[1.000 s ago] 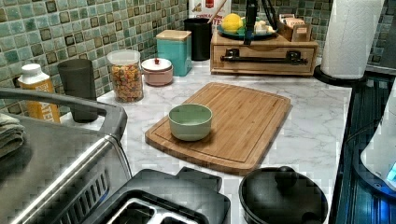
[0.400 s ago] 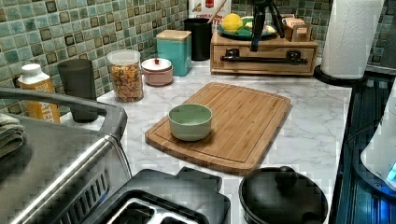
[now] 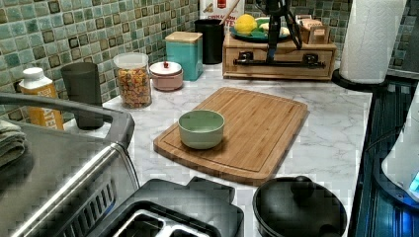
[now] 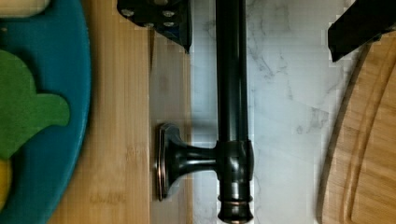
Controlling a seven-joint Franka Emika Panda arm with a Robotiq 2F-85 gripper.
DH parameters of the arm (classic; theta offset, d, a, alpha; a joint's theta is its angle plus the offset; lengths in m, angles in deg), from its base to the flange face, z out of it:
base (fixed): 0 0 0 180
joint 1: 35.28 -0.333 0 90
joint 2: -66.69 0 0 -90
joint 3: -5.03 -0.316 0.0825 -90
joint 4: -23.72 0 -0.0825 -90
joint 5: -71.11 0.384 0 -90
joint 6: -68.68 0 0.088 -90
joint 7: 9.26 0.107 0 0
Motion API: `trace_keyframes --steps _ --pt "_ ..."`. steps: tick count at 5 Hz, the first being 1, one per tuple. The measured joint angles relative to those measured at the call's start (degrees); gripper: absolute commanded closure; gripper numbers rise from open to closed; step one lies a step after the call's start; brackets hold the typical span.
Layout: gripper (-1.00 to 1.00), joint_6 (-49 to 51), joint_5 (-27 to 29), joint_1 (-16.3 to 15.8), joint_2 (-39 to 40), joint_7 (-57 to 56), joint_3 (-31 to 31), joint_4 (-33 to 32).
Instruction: Open the drawer.
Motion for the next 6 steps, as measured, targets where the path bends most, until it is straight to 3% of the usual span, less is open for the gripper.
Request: trace_keyframes --steps 2,3,5,6 --pt "-1.0 -4.81 2.66 0.38 4.65 0.0 -0.22 -0.78" --pt "-1.0 -4.87 -1.94 -0.5 4.75 0.0 1.33 -1.68" --pt "-1.0 -3.36 -3.8 -0.48 4.69 0.34 2.76 -2.24" --pt "-1.0 -1.23 -1.02 -0.27 4.96 -3.02 1.66 -2.01"
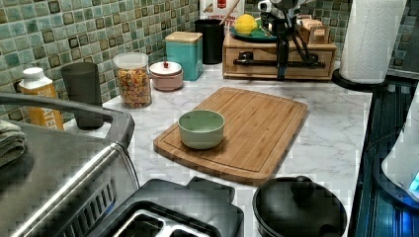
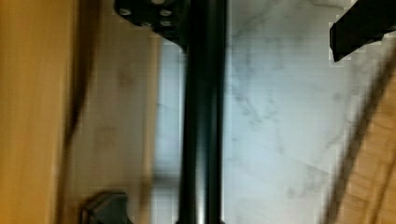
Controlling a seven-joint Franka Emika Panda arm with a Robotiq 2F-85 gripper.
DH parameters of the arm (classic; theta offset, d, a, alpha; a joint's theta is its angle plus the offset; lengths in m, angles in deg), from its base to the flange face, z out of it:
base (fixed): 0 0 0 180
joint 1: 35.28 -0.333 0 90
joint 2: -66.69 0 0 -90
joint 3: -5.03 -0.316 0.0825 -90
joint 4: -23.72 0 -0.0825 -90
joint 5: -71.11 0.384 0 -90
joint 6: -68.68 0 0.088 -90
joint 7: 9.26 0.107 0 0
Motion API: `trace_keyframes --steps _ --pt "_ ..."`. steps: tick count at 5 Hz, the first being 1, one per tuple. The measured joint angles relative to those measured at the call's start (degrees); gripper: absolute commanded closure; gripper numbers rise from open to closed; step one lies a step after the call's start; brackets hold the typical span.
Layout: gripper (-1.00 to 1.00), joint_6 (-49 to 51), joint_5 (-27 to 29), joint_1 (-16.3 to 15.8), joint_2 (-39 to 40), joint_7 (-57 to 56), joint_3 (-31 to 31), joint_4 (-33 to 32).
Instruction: Open the drawer.
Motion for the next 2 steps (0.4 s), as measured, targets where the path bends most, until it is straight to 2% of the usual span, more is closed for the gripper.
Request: trace_keyframes --steps 1,2 --pt "-1.0 0.67 0.11 0.08 0.03 -0.5 -0.92 0.11" --pt "-1.0 2.97 -0.45 -1.33 -1.6 3.41 -1.15 -1.23"
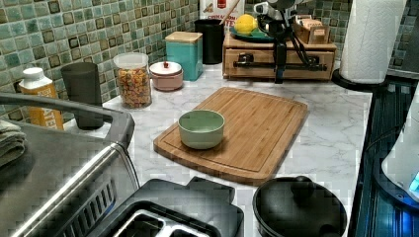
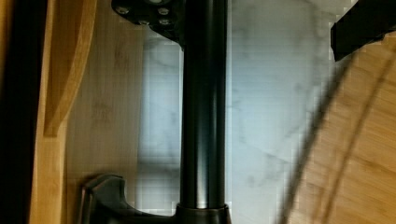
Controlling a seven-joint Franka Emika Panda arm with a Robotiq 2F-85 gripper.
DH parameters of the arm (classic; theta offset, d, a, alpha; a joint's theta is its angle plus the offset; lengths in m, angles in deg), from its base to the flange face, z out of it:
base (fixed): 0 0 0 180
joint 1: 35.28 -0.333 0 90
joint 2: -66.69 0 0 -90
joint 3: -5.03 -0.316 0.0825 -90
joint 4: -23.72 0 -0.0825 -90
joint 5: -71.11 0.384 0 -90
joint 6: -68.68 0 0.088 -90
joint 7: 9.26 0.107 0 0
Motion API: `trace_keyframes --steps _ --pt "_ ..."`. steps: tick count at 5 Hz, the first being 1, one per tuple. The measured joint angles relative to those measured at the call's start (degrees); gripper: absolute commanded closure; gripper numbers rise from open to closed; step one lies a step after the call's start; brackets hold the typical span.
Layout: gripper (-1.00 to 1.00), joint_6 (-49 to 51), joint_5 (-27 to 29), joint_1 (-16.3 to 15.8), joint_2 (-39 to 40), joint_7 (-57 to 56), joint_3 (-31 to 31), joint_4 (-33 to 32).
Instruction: Open the drawer.
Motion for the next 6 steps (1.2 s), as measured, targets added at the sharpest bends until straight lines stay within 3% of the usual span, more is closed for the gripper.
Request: trace_keyframes --steps 3,4,6 --pt "-1.0 8.39 4.69 -3.85 -11.64 7.67 -5.15 -10.85" --pt "-1.0 11.64 4.86 -9.16 -13.42 9.68 -4.32 -12.53" --pt "-1.0 12.28 6.13 -9.73 -14.92 20.48 -6.22 -13.43"
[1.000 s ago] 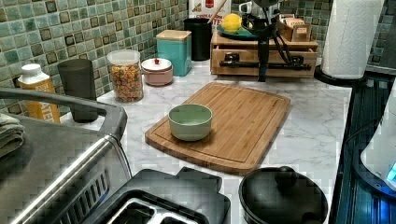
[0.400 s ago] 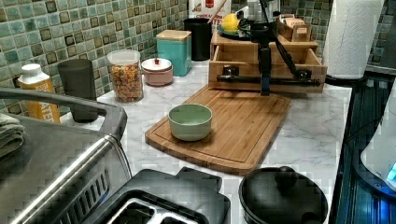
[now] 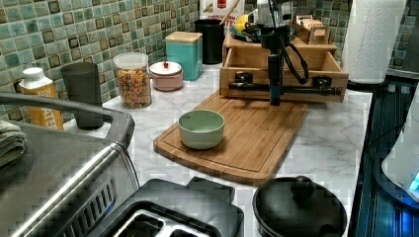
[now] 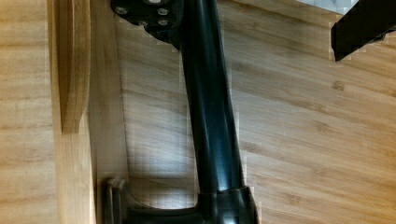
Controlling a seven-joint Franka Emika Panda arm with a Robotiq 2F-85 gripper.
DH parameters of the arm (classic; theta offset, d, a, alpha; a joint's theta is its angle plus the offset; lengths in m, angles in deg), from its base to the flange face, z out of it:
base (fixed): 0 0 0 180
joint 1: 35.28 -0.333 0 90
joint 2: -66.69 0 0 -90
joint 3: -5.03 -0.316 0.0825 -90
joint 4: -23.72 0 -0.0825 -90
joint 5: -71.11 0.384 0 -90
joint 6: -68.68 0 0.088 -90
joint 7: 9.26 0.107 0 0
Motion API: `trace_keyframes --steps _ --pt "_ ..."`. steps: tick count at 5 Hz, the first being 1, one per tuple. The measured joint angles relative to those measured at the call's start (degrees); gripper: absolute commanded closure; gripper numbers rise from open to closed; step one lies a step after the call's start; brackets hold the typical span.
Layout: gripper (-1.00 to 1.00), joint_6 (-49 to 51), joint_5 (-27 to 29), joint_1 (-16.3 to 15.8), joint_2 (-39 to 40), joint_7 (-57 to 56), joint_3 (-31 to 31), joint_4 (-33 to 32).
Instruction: Open the drawer.
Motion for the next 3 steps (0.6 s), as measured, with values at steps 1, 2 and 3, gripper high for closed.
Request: trace_keyframes --steps 1,2,3 --pt "-1.0 1.34 0.15 -0.04 -0.55 0.0 0.71 0.34" --pt "-1.0 3.25 0.21 -0.02 -0.51 -0.11 0.56 1.23" --pt "-1.0 3.33 0.21 0.07 -0.43 -0.11 0.55 1.34"
